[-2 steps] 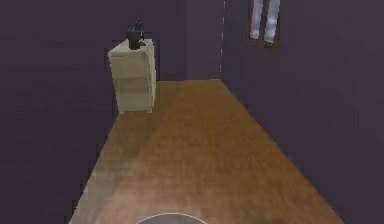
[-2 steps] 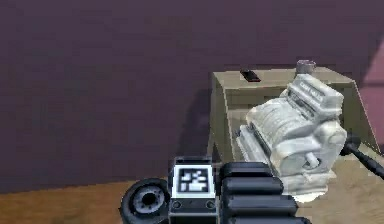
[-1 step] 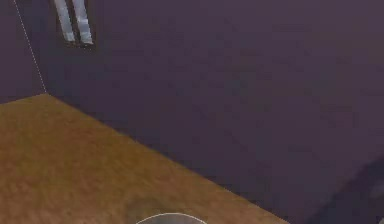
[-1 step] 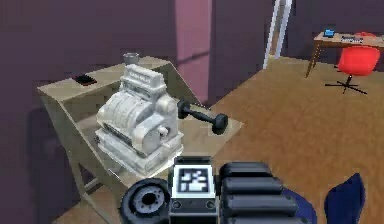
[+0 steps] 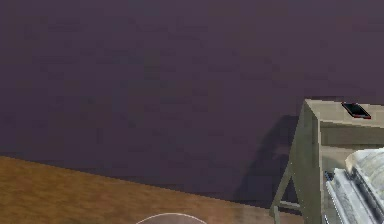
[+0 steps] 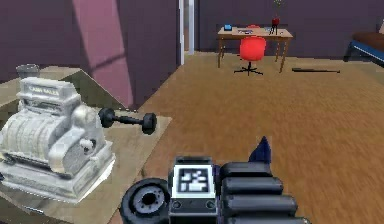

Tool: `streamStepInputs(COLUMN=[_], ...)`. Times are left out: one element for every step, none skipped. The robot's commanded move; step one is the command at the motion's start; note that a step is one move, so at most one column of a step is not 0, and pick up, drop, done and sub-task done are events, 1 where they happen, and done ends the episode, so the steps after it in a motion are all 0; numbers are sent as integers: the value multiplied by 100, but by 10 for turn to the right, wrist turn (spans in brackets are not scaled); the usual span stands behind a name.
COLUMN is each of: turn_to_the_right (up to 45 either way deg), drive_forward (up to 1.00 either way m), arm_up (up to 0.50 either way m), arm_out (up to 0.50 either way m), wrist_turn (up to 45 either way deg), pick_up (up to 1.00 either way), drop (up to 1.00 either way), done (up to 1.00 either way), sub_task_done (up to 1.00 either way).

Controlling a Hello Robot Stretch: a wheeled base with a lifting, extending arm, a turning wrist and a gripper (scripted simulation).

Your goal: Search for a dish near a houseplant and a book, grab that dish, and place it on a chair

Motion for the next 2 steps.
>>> streamStepInputs(turn_to_the_right=[0, 0], drive_forward=[0, 0], arm_up=[0, 0], arm_out=[40, 0], wrist_turn=[0, 450], pick_up=[0, 0], drop=[0, 0], done=[0, 0], sub_task_done=[0, 0])
